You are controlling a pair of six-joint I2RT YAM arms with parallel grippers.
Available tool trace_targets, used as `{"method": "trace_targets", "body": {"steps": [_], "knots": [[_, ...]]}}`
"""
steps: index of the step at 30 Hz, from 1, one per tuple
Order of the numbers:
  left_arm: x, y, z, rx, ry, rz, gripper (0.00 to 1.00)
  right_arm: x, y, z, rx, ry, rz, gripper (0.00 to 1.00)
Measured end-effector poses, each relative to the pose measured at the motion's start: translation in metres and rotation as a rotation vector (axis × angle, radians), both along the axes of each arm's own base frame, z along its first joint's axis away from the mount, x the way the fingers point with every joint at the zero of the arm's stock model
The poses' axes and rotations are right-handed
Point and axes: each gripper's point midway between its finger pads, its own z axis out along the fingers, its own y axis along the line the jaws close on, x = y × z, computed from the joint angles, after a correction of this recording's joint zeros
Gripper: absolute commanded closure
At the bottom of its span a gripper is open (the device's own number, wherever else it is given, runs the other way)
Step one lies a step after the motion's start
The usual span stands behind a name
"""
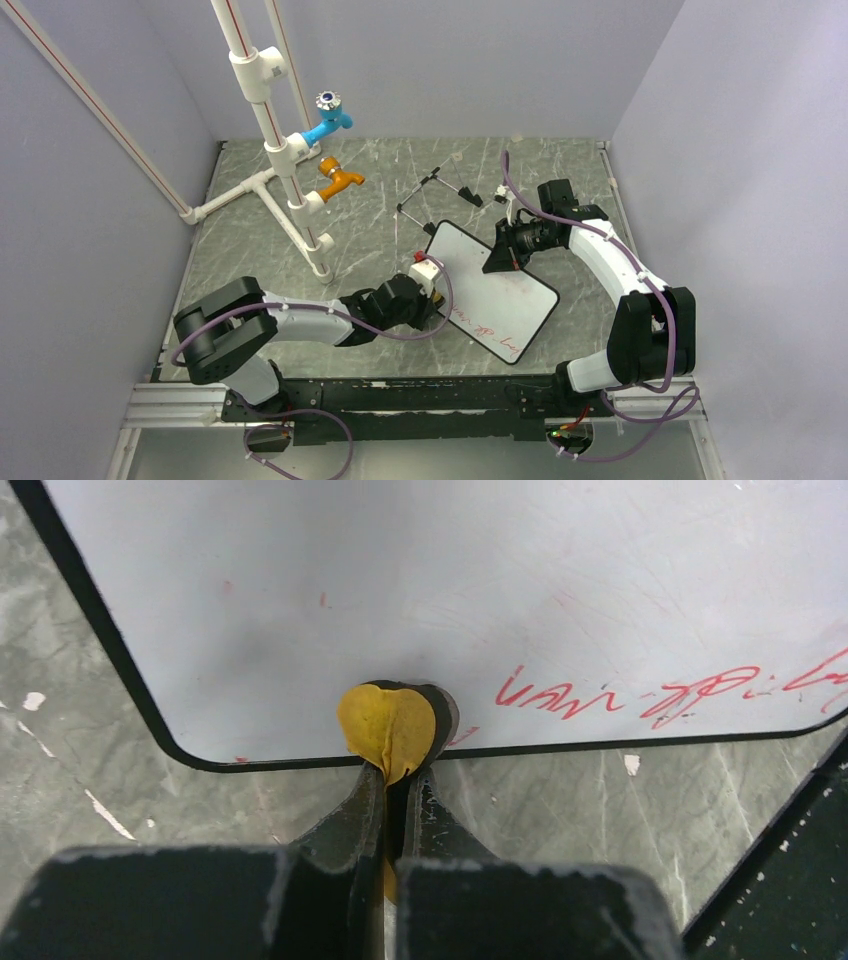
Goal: Erase the whiteboard
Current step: Erase the center of the board with the whiteboard.
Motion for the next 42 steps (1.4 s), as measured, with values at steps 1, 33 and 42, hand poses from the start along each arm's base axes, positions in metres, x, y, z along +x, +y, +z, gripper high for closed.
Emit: {"method": "trace_targets", "body": {"steps": [1, 33, 42], "knots": [[0.002, 0.001, 0.0, 0.0, -0.002, 0.007, 1.0, 0.0, 0.0, 0.0, -0.001, 0.0, -0.001, 1.0], [-0.014, -0.011, -0.013, -0.031, 0.099, 0.032, 1.0, 0.002, -0.001, 0.0, -0.001, -0.003, -0.009, 1.0], [0.006, 0.012, -0.015, 0.03, 0.098, 0.083, 1.0, 0.004, -0.001, 0.0, -0.002, -0.004, -0.017, 1.0]]}}
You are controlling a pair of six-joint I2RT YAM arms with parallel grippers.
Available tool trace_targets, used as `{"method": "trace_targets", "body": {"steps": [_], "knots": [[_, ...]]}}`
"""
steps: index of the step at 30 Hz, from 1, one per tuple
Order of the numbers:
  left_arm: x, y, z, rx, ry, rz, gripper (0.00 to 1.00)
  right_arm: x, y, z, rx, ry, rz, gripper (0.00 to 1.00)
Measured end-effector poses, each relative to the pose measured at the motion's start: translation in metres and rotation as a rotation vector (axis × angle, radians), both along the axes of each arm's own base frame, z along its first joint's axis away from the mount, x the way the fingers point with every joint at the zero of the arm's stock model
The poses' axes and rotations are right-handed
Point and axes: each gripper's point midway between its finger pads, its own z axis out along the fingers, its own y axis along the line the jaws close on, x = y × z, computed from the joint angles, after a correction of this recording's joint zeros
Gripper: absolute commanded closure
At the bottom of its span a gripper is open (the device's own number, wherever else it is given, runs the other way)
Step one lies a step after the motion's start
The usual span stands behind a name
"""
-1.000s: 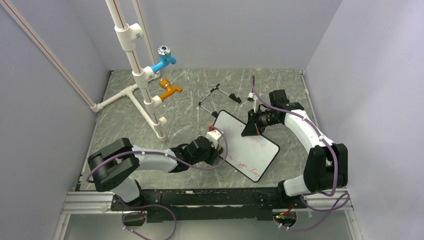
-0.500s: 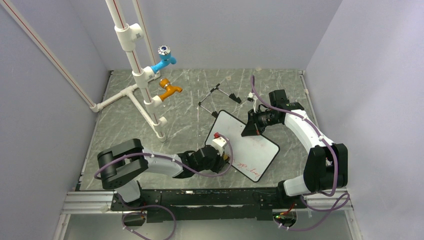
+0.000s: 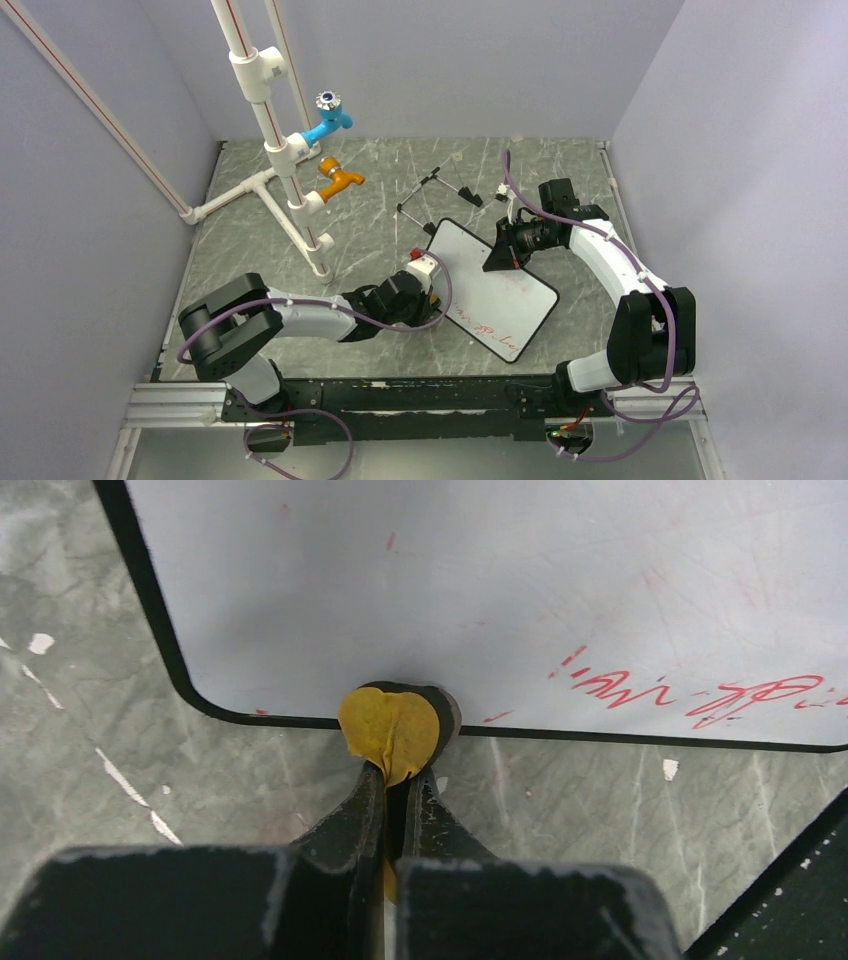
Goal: Erase the whiteboard
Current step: Erase the center of the board with the whiteboard.
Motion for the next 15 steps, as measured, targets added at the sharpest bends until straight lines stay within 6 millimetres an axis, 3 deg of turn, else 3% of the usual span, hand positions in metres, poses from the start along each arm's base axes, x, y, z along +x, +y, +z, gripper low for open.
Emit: {"method": "trace_targets", "body": {"steps": [7, 15], "knots": [[-0.001, 0.001, 0.001, 0.02, -0.017, -0.07, 1.0, 0.0, 0.0, 0.0, 0.0, 0.0, 0.0, 1.0], [-0.013, -0.02, -0.005, 0.105, -0.049, -0.19, 1.0, 0.0, -0.002, 0.0, -0.001, 0.002, -0.005, 1.0]]}}
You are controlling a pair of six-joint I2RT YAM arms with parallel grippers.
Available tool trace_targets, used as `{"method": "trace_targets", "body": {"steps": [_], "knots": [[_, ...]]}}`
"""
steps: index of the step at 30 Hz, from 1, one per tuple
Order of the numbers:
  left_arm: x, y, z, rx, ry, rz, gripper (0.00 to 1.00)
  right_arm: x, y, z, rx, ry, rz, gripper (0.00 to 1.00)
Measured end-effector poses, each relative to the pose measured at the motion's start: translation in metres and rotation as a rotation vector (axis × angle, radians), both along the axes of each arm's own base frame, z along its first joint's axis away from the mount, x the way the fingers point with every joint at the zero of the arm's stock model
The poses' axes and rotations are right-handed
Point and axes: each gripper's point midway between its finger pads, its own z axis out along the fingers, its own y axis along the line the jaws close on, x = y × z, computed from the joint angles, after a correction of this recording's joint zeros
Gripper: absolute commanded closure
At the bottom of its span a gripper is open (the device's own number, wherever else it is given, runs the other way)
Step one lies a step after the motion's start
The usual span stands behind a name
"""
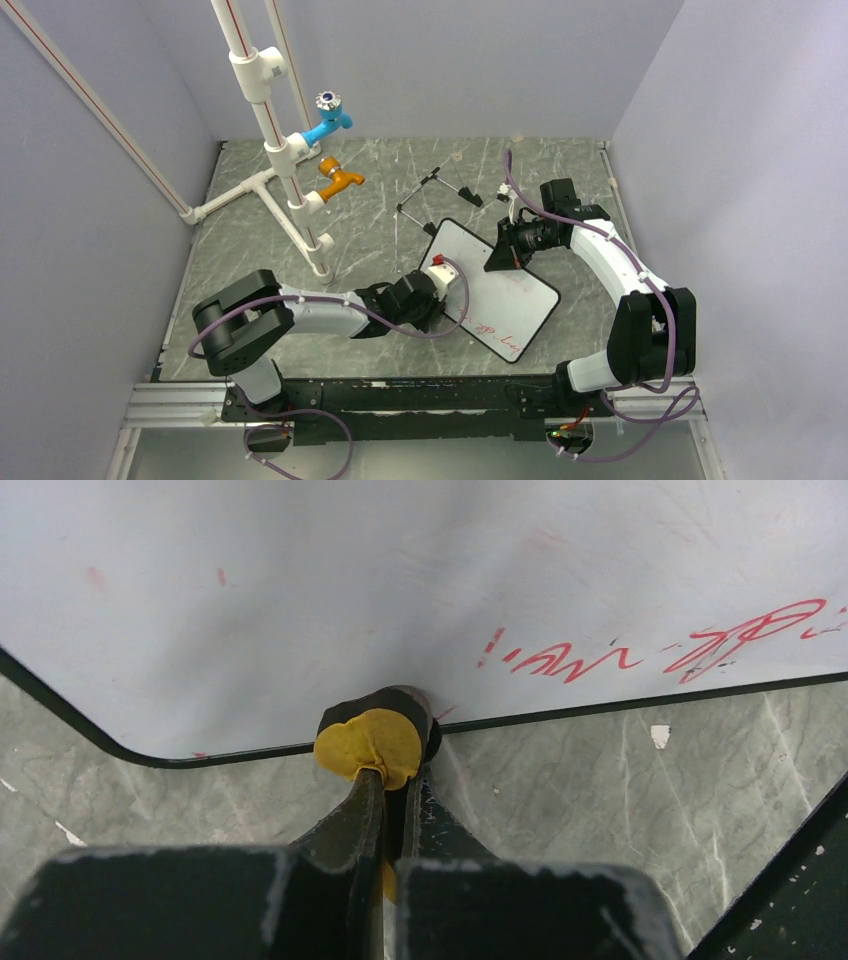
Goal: Erase the whiteboard
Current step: Erase the center of the board with the whiteboard.
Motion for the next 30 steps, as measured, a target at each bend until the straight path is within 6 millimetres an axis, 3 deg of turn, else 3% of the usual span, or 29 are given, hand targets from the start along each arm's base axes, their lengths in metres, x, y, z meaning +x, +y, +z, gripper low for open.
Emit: {"method": "trace_targets", "body": {"steps": [7, 24, 30], "knots": [[0.0, -0.002, -0.002, 0.04, -0.027, -0.009, 1.0, 0.0, -0.001, 0.0, -0.001, -0.002, -0.001, 1.0], [0.021, 0.027, -0.001, 0.061, 0.027, 0.064, 1.0, 0.002, -0.001, 0.001, -0.002, -0.007, -0.005, 1.0], [0.015, 0.021, -0.001, 0.089, 0.02, 0.035, 1.0, 0.002, -0.001, 0.001, -0.002, -0.008, -0.005, 1.0]]}}
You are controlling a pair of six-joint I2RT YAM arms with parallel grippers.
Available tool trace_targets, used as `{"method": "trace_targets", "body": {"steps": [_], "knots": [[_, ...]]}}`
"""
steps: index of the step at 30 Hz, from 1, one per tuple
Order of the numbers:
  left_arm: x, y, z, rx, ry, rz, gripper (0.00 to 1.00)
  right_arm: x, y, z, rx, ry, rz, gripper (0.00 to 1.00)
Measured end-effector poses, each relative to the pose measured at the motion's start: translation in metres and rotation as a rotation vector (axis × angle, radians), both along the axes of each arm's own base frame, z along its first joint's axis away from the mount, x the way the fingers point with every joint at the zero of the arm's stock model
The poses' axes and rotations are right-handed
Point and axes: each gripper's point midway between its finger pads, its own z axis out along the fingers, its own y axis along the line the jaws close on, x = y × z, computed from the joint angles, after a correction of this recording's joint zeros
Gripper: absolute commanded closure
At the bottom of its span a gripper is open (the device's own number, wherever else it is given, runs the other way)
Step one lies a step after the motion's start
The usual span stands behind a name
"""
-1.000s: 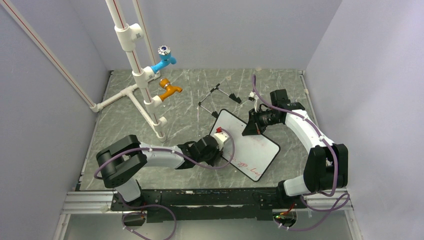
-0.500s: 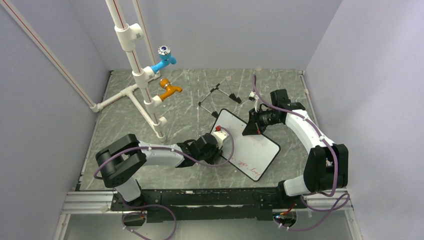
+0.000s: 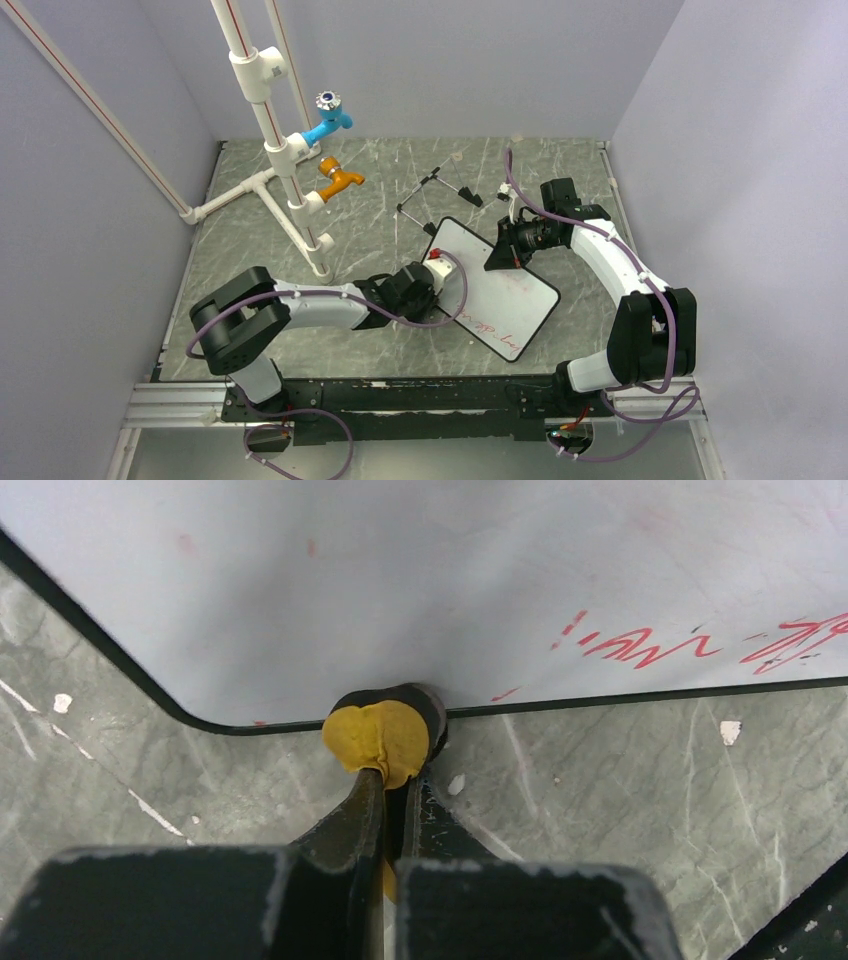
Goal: Erase the whiteboard
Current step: Erase the center of the board with the whiteboard.
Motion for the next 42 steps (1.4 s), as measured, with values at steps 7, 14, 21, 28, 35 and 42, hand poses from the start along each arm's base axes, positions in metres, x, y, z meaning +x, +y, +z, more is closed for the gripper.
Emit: {"method": "trace_targets", "body": {"steps": [7, 14, 21, 28, 35, 42], "knots": [[-0.011, -0.018, -0.003, 0.085, -0.059, -0.019, 1.0, 0.0, 0.0, 0.0, 0.0, 0.0, 0.0, 1.0], [-0.018, -0.032, -0.004, 0.152, -0.076, -0.039, 1.0, 0.0, -0.002, 0.001, -0.006, -0.005, -0.003, 1.0], [-0.035, -0.05, -0.003, 0.139, -0.069, -0.092, 1.0, -0.001, -0.003, 0.002, -0.013, -0.015, -0.001, 1.0], [-0.053, -0.068, -0.001, 0.069, -0.014, -0.166, 1.0, -0.001, -0.003, 0.002, -0.012, -0.015, 0.0, 1.0], [-0.063, -0.067, 0.001, -0.051, 0.043, -0.178, 1.0, -0.005, 0.0, 0.002, -0.01, -0.014, 0.017, 1.0], [-0.038, -0.039, 0.001, -0.168, 0.118, -0.071, 1.0, -0.005, 0.0, 0.002, -0.011, -0.015, 0.019, 1.0]]}}
